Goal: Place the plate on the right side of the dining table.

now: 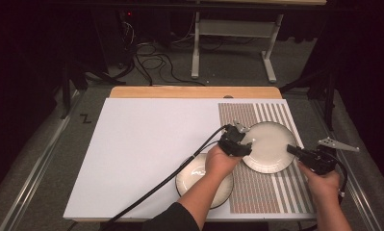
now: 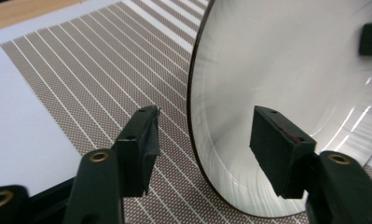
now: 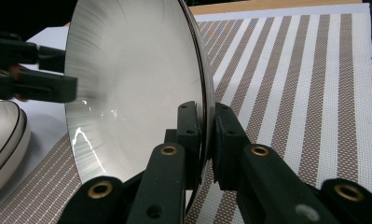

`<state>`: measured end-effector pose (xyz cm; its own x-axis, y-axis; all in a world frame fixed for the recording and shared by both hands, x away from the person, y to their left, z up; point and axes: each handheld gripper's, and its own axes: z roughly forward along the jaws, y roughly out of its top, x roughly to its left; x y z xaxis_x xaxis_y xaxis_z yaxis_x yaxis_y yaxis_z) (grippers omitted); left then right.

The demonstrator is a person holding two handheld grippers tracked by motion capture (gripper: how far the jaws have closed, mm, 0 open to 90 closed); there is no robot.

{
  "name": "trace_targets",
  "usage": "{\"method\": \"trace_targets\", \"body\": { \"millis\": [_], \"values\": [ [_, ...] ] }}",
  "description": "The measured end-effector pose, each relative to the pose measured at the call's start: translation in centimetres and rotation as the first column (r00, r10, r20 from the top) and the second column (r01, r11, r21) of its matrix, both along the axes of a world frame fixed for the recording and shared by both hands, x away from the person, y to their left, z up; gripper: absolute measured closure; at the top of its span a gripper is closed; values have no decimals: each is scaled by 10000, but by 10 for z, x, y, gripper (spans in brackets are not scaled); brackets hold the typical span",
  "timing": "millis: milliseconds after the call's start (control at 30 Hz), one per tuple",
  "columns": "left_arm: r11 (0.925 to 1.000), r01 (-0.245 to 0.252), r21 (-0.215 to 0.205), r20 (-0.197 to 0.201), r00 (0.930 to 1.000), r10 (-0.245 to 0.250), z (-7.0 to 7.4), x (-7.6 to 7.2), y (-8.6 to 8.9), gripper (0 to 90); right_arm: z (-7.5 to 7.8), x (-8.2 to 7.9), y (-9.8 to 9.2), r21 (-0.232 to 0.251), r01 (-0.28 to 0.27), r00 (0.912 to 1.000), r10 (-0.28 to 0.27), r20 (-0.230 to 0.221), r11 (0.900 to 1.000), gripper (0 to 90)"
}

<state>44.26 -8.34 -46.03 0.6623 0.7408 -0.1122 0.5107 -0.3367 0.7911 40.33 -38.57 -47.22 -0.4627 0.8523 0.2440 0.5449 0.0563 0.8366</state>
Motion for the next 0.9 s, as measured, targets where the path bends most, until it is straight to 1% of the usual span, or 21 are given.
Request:
{"method": "trace_targets", "body": {
  "millis": [33,200,233,300,400,500,533,600,667,700,767,867,900],
  "values": [
    [9999,23,-147,71,10000,-22,1,-1,3,401,0,0,0,12,-1,10000,1,7,10000,845],
    [9990,68,-438,546,9985,-44,6,-7,21,303,0,1,1,23,24,10000,-24,13,10000,843],
    [9985,155,-520,598,9981,-124,7,-9,25,286,0,1,1,6,33,10000,-33,20,10000,843],
    [9981,315,-535,727,9970,-275,9,-12,33,257,0,1,1,-14,54,10000,-54,34,10000,842],
    [9974,360,-617,911,9954,-303,11,-18,45,215,0,0,2,-48,88,10000,-88,35,9999,842],
    [9960,297,-847,1043,9943,-208,13,-25,58,158,1,-1,3,-109,124,9999,-124,28,9999,840],
    [9958,317,-858,1164,9930,-215,14,-28,65,150,1,-1,3,-164,128,9999,-127,52,9998,839],
    [9957,211,-902,1382,9904,-85,15,-34,75,106,1,-1,3,-245,142,9999,-140,85,9996,838],
    [9954,152,-948,1503,9886,-8,16,-40,88,67,1,-1,3,-252,167,9998,-165,63,9995,837],
    [9960,112,-881,1566,9877,28,17,-43,95,54,1,0,3,-255,177,9998,-175,56,9995,836],
    [9970,-84,-771,1796,9835,222,17,-49,111,39,1,0,3,-272,202,9998,-202,11,9994,834],
    [9960,-281,-842,1789,9829,429,17,-56,132,16,0,1,3,-263,230,9997,-232,-37,9994,833],
    [9954,-369,-889,1801,9823,525,16,-59,141,7,0,1,3,-271,233,9997,-234,-41,9994,832]
  ]
}}
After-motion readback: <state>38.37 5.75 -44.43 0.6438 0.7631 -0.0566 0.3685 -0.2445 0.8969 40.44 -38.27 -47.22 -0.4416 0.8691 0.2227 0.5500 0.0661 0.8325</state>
